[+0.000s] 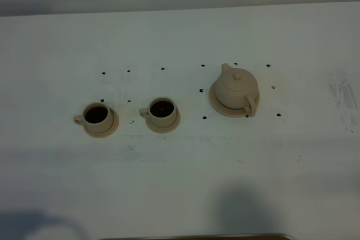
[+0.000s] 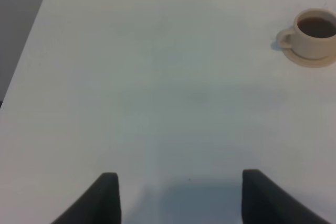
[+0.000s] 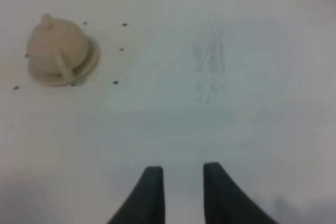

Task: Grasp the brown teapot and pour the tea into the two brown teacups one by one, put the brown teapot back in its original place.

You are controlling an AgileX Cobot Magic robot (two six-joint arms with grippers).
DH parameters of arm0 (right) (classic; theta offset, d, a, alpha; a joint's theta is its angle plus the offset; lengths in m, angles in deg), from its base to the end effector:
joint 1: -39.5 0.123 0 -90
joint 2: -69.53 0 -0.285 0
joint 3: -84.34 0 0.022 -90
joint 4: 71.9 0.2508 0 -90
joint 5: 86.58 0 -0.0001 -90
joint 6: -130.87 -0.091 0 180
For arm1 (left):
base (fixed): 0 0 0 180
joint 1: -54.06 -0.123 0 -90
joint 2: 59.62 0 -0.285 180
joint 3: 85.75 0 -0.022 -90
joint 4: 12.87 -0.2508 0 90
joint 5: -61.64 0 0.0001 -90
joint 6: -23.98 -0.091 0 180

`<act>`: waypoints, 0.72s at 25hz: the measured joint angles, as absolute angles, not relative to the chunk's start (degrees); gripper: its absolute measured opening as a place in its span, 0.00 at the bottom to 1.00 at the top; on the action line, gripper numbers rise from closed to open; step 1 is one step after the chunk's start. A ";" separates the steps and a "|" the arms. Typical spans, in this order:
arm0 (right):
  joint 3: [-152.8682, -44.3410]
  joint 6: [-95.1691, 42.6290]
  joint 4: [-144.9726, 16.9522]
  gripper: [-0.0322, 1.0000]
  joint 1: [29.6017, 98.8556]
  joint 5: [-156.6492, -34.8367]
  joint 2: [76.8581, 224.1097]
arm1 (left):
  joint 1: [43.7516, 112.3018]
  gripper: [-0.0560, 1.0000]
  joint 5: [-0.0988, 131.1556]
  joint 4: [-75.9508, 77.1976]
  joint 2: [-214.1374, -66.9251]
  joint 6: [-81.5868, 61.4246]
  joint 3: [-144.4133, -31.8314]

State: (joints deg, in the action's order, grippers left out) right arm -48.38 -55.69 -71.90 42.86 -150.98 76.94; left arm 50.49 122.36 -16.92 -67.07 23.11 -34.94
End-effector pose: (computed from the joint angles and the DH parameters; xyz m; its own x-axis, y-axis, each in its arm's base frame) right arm -0.0112 -0.0007 0.2783 -0.4889 0.0857 -0.8681 -0.0028 0.9950 0.0998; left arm -0.0018 0.0055 0.2666 -0.4878 0.0193 -0.8727 -0.0918 0.9931 0.0733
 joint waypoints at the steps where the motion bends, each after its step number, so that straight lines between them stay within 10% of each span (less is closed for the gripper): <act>1: -48.38 -55.74 -71.90 0.22 42.51 -150.98 76.94 | 50.49 0.51 122.36 -16.92 -67.07 23.11 -34.94; 18: -48.38 -50.29 -71.90 0.22 41.28 -150.98 76.90 | 50.49 0.51 122.36 -16.92 -67.07 23.11 -34.94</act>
State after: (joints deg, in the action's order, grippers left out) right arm -48.38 -50.29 -71.90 41.28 -150.98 76.90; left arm 50.49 122.36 -16.92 -67.07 23.11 -34.94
